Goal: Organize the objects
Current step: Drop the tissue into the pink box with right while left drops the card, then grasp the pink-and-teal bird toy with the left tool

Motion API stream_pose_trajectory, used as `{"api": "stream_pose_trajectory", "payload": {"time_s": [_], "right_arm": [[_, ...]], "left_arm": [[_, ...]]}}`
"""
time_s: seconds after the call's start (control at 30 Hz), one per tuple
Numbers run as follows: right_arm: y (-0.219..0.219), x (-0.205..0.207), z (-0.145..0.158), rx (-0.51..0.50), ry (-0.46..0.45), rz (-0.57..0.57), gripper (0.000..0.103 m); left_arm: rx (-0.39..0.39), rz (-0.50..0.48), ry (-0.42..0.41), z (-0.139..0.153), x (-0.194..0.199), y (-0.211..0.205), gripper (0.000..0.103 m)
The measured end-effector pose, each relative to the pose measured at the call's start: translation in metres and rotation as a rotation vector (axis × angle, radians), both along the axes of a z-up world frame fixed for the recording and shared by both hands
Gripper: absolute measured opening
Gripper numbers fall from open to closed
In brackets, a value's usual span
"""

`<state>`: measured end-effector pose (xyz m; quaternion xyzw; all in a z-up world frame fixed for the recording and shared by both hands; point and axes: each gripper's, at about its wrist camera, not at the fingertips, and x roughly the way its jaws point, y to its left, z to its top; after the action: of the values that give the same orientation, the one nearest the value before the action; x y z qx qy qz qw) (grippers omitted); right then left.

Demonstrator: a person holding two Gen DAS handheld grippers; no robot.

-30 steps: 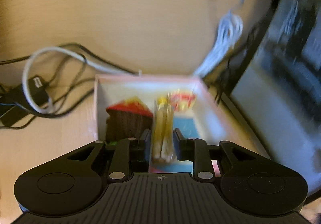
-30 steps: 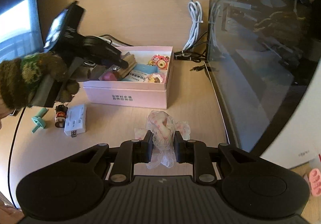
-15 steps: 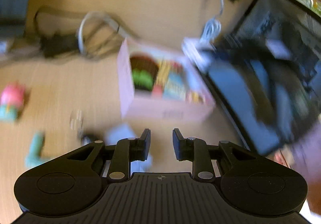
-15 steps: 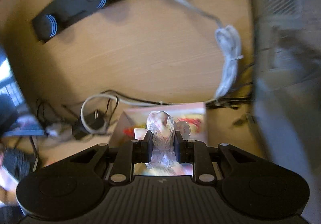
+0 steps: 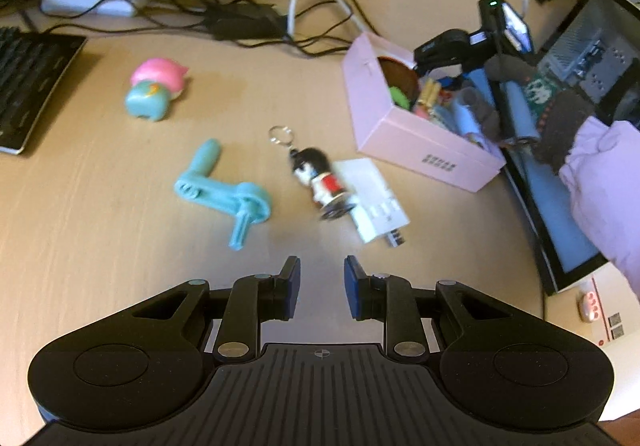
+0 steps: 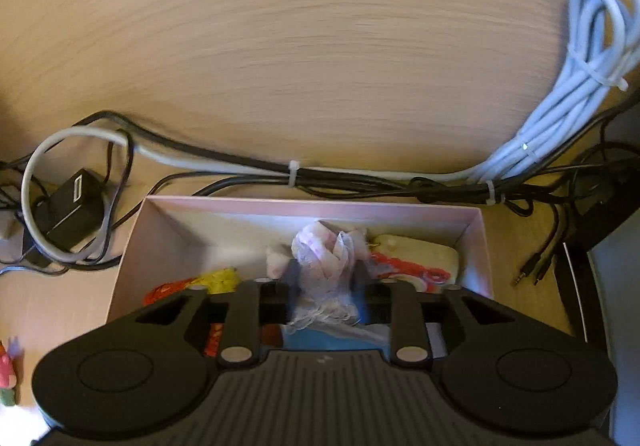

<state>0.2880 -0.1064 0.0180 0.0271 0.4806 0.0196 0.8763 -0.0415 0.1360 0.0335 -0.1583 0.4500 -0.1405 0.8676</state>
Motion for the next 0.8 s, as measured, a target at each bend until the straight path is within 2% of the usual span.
{"api": "stream_pose_trajectory", "payload": {"time_s": [0.03,0.13,0.27,0.37,0.47,0.6,0.7,0.8], "right_arm": [[0.001,-0.002,0.002,0.000,-0.003,-0.004,0.046],[-0.003,-0.022,0.018,0.034,-0.050,-0.017,0.049],[-0.014,-0.079,0.053,0.071,-0.182,-0.008,0.058],[-0.018,-0.134,0.074,0.059,-0.284,0.037,0.070],[-0.015,-0.188,0.083,0.035,-0.354,0.097,0.076],[-0.006,-0.243,0.072,0.013,-0.343,0.157,0.079],[0.004,-0.274,0.052,-0.032,-0.317,0.173,0.079],[0.010,-0.297,0.038,-0.041,-0.270,0.204,0.079]], "left_arm": [[0.003,0.004,0.003,0.000,-0.001,0.001,0.026],[0.010,0.039,-0.015,0.004,-0.002,0.006,0.026],[0.080,0.140,-0.099,0.016,0.014,0.023,0.026],[0.164,0.208,-0.161,0.026,0.043,0.040,0.026],[0.223,0.201,-0.165,0.029,0.083,0.050,0.026],[0.320,0.155,-0.085,0.013,0.131,0.051,0.027],[0.365,0.139,-0.018,-0.004,0.149,0.051,0.029],[0.389,0.125,-0.044,-0.010,0.156,0.049,0.030]]}}
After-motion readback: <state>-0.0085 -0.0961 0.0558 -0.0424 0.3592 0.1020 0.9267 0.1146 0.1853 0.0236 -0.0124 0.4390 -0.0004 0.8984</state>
